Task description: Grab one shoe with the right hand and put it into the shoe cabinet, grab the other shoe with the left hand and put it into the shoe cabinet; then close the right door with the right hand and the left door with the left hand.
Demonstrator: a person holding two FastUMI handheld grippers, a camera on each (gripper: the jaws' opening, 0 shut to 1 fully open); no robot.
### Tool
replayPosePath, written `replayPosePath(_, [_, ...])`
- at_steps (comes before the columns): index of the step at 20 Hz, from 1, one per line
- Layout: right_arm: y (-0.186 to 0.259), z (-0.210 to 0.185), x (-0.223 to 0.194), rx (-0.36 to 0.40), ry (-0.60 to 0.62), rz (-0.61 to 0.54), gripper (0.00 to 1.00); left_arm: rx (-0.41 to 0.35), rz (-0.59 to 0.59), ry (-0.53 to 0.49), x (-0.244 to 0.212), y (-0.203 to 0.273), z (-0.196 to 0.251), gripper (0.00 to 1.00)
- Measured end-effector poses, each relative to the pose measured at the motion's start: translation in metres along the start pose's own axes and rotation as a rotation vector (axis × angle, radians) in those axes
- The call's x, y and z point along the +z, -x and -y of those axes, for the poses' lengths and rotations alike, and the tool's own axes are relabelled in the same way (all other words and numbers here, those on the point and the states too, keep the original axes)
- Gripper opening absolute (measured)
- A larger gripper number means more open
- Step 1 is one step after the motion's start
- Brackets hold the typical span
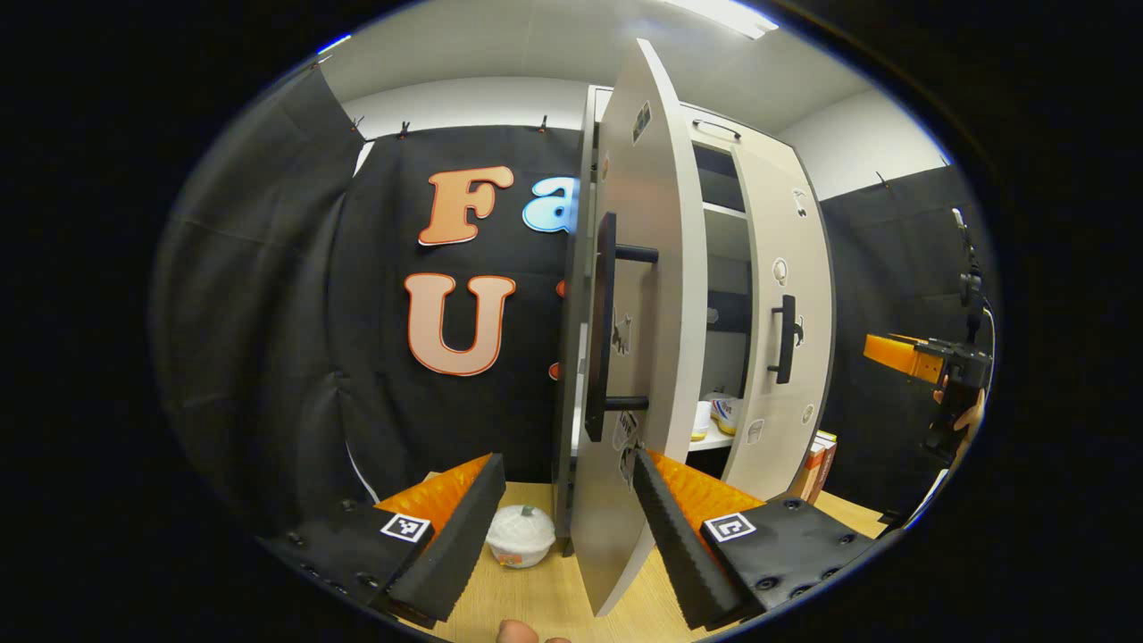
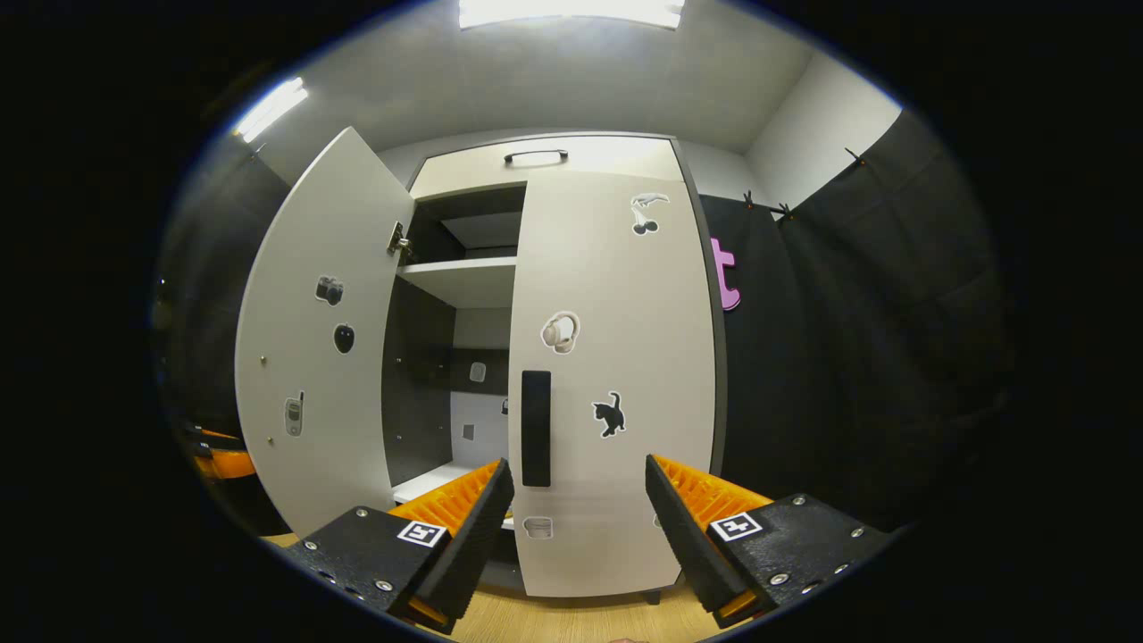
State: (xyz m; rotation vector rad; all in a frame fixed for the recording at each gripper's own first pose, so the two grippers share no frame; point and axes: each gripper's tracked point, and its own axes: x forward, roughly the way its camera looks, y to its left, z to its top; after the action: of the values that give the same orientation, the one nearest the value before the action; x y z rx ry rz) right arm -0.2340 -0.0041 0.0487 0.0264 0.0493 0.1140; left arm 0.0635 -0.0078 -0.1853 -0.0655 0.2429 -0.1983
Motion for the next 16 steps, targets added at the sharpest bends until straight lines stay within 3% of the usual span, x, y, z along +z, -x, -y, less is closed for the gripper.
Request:
replayPosePath(2, [0.015, -0.003, 0.011, 0.016, 0.007, 0.029, 0.92, -0.034, -0.006, -0.005, -0.001, -0.006, 0.02, 0.99])
replayPosePath(4, [0.026, -0.006, 0.016, 0.028, 0.019, 0.043, 0.92, -0.064, -0.001, -0.015, -0.001, -0.011, 0.038, 0.92])
replayPosePath(6, [0.033, -0.002, 0.019, 0.021, 0.031, 0.054, 0.92, -0.087, 0.003, -0.007, -0.003, -0.018, 0.054, 0.95])
replayPosePath(10, [0.045, 0.003, 0.019, 0.01, 0.042, 0.053, 0.92, -0.098, 0.018, 0.01, 0.001, -0.037, 0.076, 0.92])
replayPosePath(11, [0.047, 0.005, 0.019, 0.014, 0.039, 0.052, 0.92, -0.106, 0.018, 0.013, 0.0, -0.04, 0.081, 0.92])
replayPosePath(12, [0.05, 0.006, 0.019, 0.016, 0.037, 0.053, 0.92, -0.116, 0.016, 0.011, -0.001, -0.043, 0.089, 0.99])
replayPosePath(13, [0.052, 0.008, 0.02, 0.013, 0.035, 0.056, 0.92, -0.13, 0.013, 0.012, -0.003, -0.047, 0.096, 0.95])
replayPosePath(14, [0.055, 0.011, 0.021, 0.01, 0.034, 0.059, 0.97, -0.145, 0.008, 0.02, -0.005, -0.05, 0.104, 0.95])
replayPosePath(16, [0.058, 0.019, 0.021, -0.007, 0.033, 0.067, 0.92, -0.173, 0.002, 0.037, -0.009, -0.062, 0.12, 0.96])
